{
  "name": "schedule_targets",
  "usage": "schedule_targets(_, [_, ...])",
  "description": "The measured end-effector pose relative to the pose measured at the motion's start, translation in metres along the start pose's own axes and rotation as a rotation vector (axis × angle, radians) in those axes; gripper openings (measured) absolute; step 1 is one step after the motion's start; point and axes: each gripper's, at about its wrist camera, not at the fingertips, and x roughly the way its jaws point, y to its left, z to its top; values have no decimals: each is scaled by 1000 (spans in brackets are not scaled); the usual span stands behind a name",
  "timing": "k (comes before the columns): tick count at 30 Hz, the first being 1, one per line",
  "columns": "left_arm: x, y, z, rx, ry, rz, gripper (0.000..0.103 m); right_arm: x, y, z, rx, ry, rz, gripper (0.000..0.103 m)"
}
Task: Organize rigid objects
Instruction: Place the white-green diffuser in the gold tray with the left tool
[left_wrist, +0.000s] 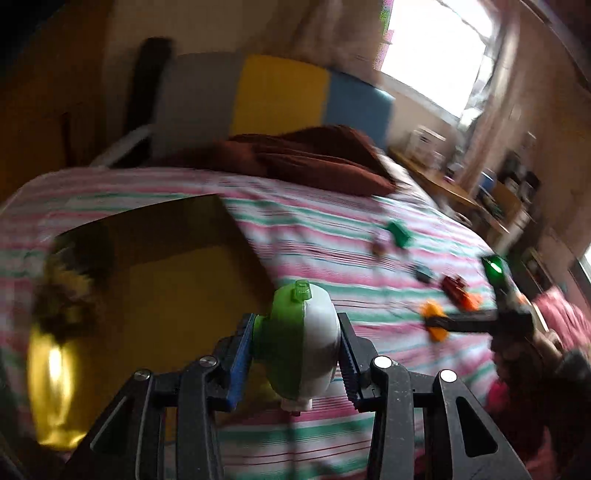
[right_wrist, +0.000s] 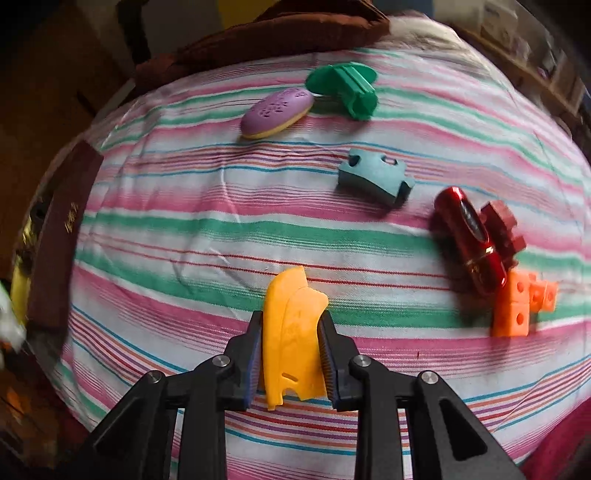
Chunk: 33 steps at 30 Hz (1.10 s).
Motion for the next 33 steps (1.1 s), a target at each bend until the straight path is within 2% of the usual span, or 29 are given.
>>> schedule_targets(3, [-8, 43, 0, -82, 6, 65, 42, 0, 1, 0, 0, -1, -8, 28])
schedule_targets(6, [-12, 78, -1, -121, 6, 163, 42, 1, 4, 0, -3, -3, -16, 28])
schedule_targets(11, [-3, 132, -3, -247, 99, 206, 42, 1, 3, 2, 3, -3, -14, 28])
schedule_targets(14, [6, 155, -7, -268, 138, 237, 42, 3, 6, 4, 7, -3, -14, 28])
schedule_targets(23, [35, 185, 2, -219, 155, 377, 44, 3, 5, 5, 8, -3, -15, 28])
schedule_targets(28, [21, 183, 6, -181, 92, 386, 47, 3, 5, 6, 2, -5, -22, 28])
schedule_targets(33, [-3, 171, 2, -165, 28, 436, 49, 4, 10, 5, -23, -11, -46, 28])
